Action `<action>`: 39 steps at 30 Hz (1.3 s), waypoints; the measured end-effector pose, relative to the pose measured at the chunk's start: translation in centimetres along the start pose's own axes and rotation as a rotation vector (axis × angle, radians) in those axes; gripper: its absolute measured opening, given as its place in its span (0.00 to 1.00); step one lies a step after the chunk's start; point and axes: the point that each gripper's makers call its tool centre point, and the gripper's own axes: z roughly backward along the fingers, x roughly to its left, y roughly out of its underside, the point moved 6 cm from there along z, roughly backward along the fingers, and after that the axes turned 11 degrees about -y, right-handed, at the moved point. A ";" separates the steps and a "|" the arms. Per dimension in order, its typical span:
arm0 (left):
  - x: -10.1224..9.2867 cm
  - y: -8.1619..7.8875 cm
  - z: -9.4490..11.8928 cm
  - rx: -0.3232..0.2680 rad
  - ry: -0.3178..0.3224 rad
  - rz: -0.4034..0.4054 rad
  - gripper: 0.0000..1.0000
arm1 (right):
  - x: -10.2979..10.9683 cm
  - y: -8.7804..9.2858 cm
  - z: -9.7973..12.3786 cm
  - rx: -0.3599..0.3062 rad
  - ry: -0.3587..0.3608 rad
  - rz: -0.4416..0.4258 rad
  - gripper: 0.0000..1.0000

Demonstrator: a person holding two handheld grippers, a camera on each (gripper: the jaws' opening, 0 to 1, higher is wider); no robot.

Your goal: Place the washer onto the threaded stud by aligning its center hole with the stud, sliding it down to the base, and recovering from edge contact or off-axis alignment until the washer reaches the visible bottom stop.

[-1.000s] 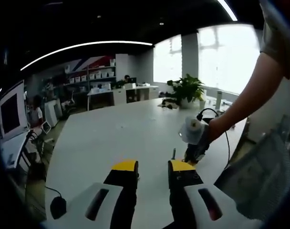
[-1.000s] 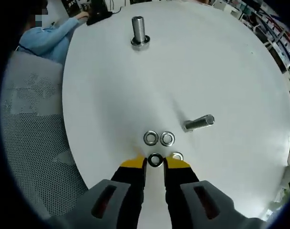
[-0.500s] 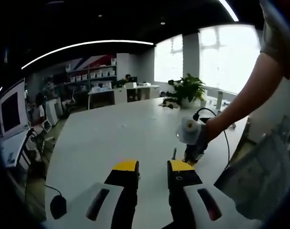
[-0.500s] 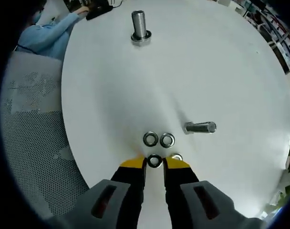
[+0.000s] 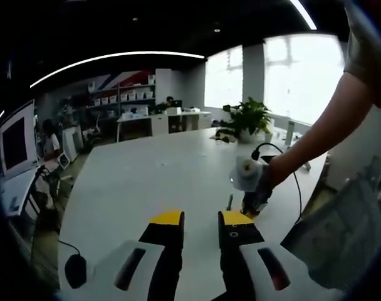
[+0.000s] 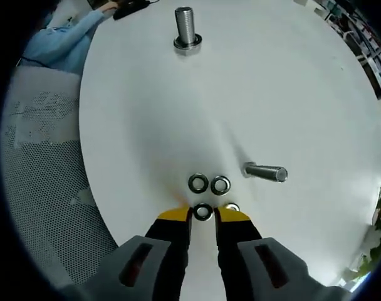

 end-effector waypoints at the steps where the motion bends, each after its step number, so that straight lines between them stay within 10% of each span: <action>1: 0.0 0.0 0.0 0.000 -0.001 0.000 0.20 | 0.0 0.0 0.0 -0.001 0.000 -0.008 0.18; 34: 0.3 -0.1 0.1 -0.003 -0.016 0.007 0.19 | -0.3 0.1 0.1 -0.004 -0.017 0.003 0.13; 36: 0.3 -0.1 0.1 -0.003 -0.016 0.007 0.19 | -1.1 0.0 0.1 0.002 0.012 0.121 0.03; 39: 0.4 -0.1 0.1 -0.006 -0.019 0.006 0.19 | -0.7 0.2 0.4 -0.020 -0.027 -0.007 0.03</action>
